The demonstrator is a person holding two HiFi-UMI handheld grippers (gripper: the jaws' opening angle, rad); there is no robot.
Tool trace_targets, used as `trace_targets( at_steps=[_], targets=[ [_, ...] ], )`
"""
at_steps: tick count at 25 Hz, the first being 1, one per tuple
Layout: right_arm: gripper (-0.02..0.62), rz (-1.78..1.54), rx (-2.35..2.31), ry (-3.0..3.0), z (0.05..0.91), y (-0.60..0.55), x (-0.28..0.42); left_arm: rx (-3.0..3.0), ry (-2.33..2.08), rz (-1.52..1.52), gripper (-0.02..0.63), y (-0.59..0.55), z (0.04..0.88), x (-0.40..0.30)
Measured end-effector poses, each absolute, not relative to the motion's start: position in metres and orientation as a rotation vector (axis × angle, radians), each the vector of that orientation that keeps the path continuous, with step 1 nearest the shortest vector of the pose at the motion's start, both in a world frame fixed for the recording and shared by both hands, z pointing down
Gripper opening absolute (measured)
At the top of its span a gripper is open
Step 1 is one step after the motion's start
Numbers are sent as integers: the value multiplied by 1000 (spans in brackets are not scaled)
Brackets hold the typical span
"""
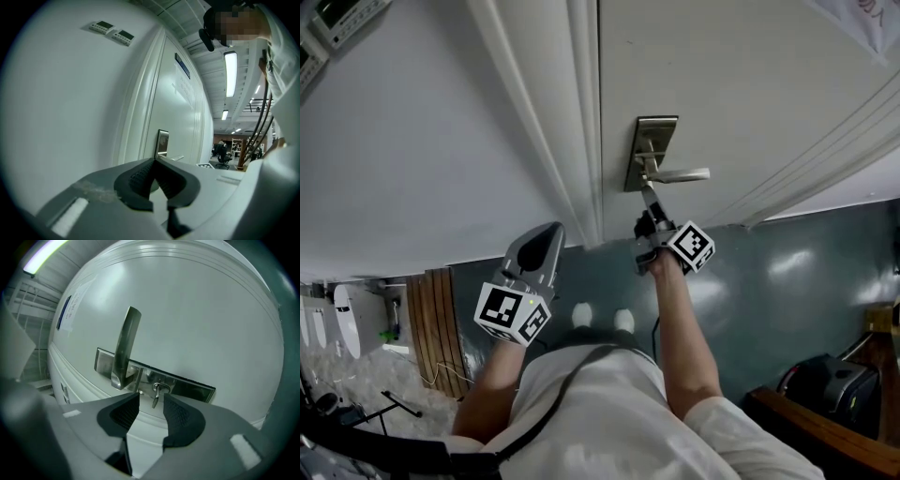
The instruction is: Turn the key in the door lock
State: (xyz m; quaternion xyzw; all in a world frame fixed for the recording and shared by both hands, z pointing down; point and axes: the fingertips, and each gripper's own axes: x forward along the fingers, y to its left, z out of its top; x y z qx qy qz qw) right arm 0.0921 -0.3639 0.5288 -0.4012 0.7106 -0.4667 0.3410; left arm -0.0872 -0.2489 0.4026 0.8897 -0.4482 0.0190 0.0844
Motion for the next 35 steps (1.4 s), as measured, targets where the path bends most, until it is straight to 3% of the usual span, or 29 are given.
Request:
trace_targets(
  at_steps=[7,16,35],
  targets=[
    [42,-1229,-1095,1843,534,-366,98,2664,-1325,58,5,-248,401,-85],
    [33,-1192,-1216,1904,531,-368,97,2659,-1340,61,5,-247,400,-89],
    [45,-499,-1902,2588,528,-366,86,2665,-1362,47,5,-239,393,-89]
  ],
)
